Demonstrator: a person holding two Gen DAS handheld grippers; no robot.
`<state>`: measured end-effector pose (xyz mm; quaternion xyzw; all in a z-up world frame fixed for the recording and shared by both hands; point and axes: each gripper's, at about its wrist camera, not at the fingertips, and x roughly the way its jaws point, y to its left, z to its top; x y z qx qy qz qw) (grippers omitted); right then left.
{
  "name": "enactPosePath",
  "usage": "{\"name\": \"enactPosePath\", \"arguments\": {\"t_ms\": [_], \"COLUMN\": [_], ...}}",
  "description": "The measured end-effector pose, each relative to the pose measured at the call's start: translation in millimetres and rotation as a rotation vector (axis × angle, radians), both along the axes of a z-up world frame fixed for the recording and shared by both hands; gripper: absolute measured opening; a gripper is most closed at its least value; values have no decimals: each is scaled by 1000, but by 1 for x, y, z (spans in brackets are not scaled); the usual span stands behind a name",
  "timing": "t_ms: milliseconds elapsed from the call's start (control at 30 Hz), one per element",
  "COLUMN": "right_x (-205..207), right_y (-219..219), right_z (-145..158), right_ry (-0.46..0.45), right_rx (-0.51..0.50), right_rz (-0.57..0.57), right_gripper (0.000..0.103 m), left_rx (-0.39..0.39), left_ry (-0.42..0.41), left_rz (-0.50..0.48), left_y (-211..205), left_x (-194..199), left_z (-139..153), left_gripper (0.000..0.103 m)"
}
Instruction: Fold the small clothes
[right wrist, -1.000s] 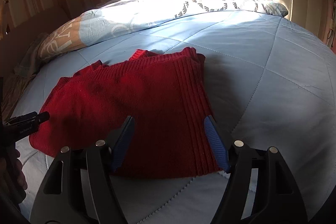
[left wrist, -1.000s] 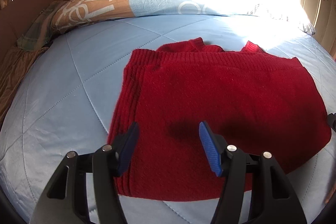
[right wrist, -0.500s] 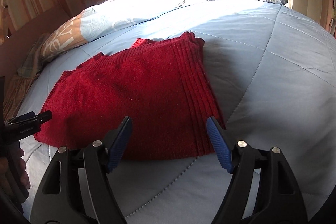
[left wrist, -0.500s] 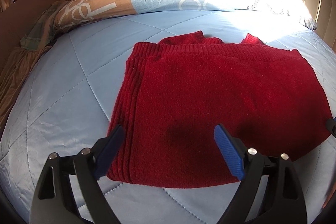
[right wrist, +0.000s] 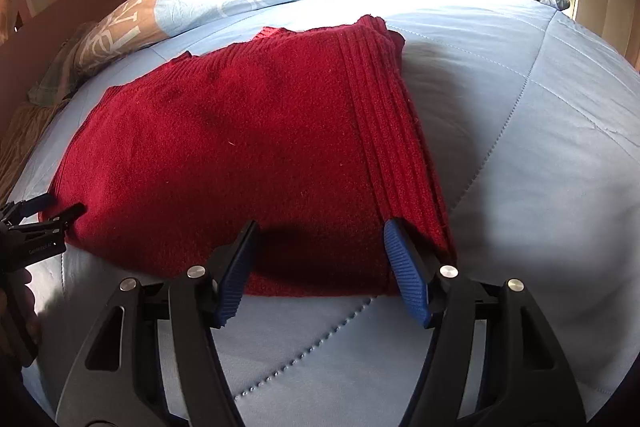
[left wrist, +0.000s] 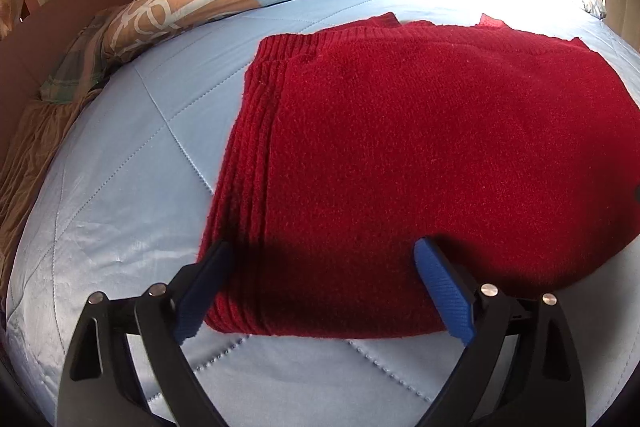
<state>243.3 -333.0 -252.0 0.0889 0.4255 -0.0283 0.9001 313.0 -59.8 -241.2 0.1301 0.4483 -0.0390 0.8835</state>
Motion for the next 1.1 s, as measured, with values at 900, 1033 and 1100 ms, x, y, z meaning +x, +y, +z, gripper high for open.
{"name": "enactPosePath", "arguments": {"t_ms": [900,1033,1100], "right_x": [12,-6,-24], "right_y": [27,20,10], "right_z": [-3,32,47], "right_ry": [22,-56,-106], "right_rx": [-114,-43,33], "right_rz": [111,116,101], "right_gripper": [96,99,100], "left_rx": [-52,-53,-92], "left_ry": [-3,-33,-55], "left_rz": [-32,-45,-60], "left_y": [-8,-22,-28], "left_x": [8,2,-4], "left_z": [-2,21,33], "left_gripper": [102,101,101]}}
